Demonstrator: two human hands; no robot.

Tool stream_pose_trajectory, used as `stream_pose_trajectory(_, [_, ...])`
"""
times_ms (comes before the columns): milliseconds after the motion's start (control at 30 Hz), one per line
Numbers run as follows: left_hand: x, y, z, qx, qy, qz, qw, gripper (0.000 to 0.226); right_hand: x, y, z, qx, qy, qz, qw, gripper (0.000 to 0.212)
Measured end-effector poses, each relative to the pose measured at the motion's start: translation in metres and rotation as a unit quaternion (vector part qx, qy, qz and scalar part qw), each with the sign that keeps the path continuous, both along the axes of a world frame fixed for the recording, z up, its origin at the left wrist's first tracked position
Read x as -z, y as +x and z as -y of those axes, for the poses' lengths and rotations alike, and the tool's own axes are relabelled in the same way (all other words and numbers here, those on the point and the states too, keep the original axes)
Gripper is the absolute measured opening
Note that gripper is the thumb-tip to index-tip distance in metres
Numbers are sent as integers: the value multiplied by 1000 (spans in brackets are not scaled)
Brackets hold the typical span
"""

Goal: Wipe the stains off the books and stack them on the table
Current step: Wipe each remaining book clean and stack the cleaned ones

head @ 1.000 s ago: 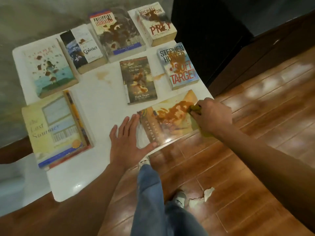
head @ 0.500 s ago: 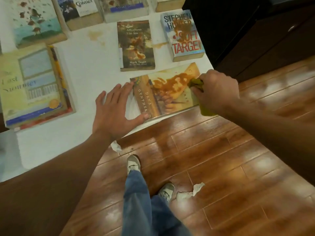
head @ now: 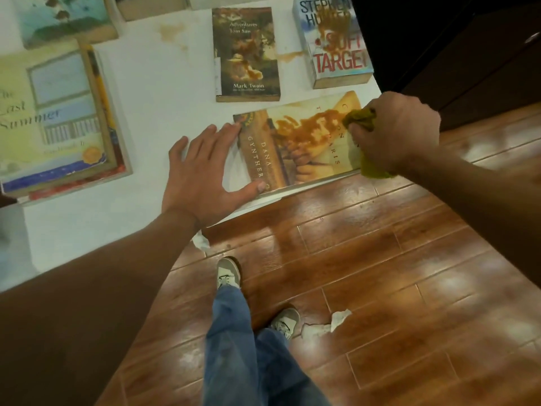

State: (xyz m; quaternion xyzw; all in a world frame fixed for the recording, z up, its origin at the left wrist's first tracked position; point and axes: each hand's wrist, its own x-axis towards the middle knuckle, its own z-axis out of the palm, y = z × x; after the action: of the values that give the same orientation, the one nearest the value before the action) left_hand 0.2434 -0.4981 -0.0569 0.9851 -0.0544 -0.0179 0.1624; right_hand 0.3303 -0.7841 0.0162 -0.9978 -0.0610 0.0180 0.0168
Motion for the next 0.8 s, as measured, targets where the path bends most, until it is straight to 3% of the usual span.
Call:
stream_pose_trajectory(100, [0,1,-2,3,2,2,1000,99,-1,-5,-3,-43,-6,-13,999,33])
stream_pose_trajectory(233, [0,0,0,3,10,2,1000,101,-4,4,5,11,-6,-13,1000,33])
stream_pose_trajectory(333, [0,1,1,4,11,3,1000,102,-6,4,6,-59,-15,-11,998,33])
stream_pose_trajectory(467, [1,-1,-1,4,11,-1,1000,102,-10,15,4,-30,-31,-10,999,33])
stream_pose_trajectory(600, [4,-3,3,13,8,-8,1000,102,-3,10,6,-96,-33,-18,995,36])
stream_pose_trajectory(800, [0,1,-2,9,11,-18,1000,104,-1,23,-1,-26,-18,-5,1000,36])
